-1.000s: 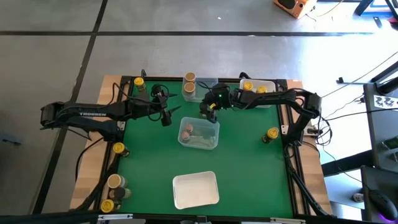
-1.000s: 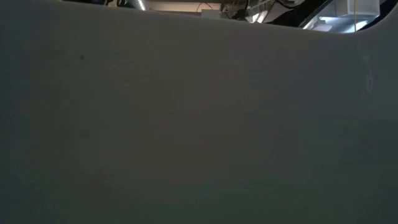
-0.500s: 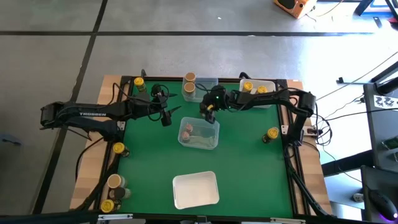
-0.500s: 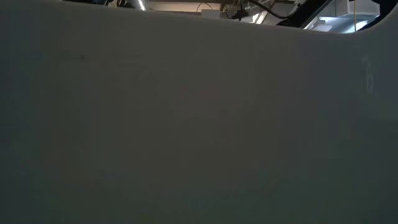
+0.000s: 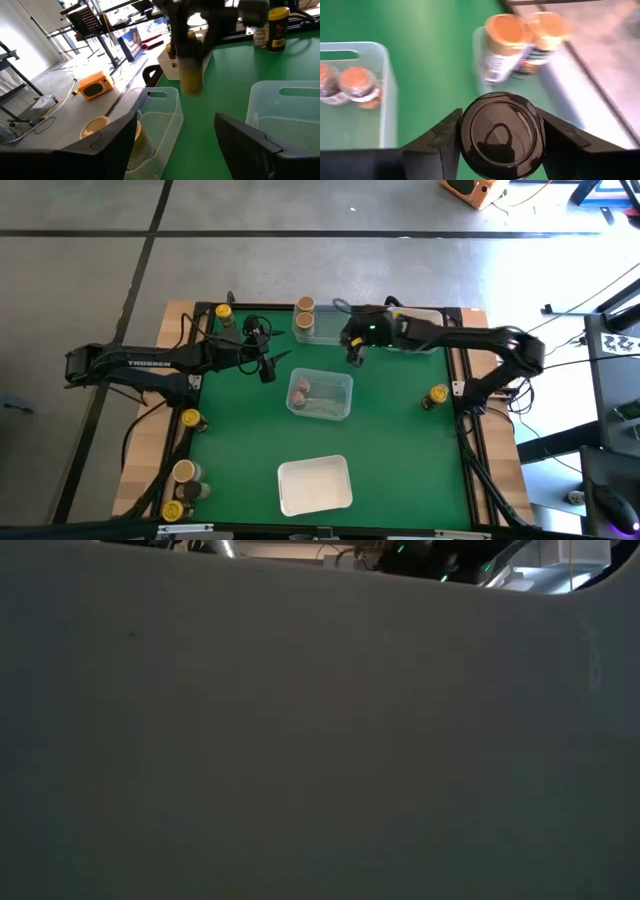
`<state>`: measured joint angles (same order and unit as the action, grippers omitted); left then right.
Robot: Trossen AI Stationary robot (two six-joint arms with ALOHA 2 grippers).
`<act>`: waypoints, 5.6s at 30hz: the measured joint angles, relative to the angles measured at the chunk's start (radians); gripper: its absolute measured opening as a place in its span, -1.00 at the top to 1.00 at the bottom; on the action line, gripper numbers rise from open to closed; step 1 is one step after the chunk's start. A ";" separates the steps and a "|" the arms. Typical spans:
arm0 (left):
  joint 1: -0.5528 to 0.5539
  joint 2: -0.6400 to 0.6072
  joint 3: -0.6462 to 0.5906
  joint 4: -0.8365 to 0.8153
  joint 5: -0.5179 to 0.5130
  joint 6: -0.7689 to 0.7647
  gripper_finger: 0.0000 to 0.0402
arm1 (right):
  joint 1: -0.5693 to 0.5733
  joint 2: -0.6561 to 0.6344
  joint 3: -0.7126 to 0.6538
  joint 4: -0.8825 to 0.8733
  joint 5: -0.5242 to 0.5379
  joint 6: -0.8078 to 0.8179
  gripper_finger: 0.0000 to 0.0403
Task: Sort spices by type
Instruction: Put the black seasoning bottle into the bottom white bin, then put the yellow seasoning bottle into the top white bin
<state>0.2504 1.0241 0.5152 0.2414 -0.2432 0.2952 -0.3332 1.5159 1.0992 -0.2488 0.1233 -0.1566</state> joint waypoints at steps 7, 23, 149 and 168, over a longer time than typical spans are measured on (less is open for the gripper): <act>0.000 0.000 0.000 0.000 0.000 0.000 -0.32 | -0.001 -0.188 0.000 -0.165 0.120 0.017 -0.02; 0.000 0.000 0.000 -0.001 0.000 0.000 -0.32 | 0.044 -0.248 -0.002 -0.163 -0.095 0.105 -0.02; -0.738 0.054 0.423 -1.729 0.265 -1.072 -0.32 | 0.025 -0.137 -0.066 0.374 -0.447 -0.164 -0.37; -0.741 0.054 0.423 -1.718 0.239 -1.043 -0.32 | 0.025 -0.137 -0.067 0.352 -0.447 -0.166 -0.37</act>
<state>-0.4908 1.0782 0.9382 -1.4769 -0.0043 -0.7477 -0.3080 1.3792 1.0325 0.1028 -0.3233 -0.3222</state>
